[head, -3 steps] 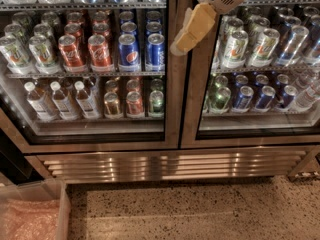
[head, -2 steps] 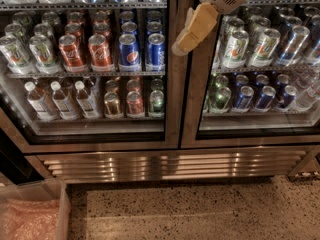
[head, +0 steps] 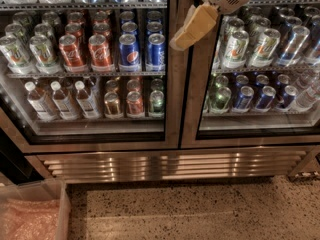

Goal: Open left fridge door

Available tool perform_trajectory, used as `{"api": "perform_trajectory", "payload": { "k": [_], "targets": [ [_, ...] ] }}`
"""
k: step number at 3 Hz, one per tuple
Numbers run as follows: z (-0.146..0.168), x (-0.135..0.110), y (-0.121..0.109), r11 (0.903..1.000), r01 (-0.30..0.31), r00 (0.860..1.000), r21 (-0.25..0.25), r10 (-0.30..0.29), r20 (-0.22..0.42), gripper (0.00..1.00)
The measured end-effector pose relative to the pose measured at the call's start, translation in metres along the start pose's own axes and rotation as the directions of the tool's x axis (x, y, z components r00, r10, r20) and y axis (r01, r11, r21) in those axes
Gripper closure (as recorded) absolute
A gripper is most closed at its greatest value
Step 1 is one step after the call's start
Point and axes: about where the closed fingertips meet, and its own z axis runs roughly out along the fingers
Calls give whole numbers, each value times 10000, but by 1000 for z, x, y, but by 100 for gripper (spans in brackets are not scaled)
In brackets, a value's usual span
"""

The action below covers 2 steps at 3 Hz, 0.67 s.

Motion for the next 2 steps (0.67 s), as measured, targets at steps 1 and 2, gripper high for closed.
{"api": "perform_trajectory", "payload": {
  "k": [1,2],
  "targets": [
    [0,0,0,10000,0,10000,0,0,0,46],
    [0,0,0,10000,0,10000,-1,0,0,70]
  ]
}}
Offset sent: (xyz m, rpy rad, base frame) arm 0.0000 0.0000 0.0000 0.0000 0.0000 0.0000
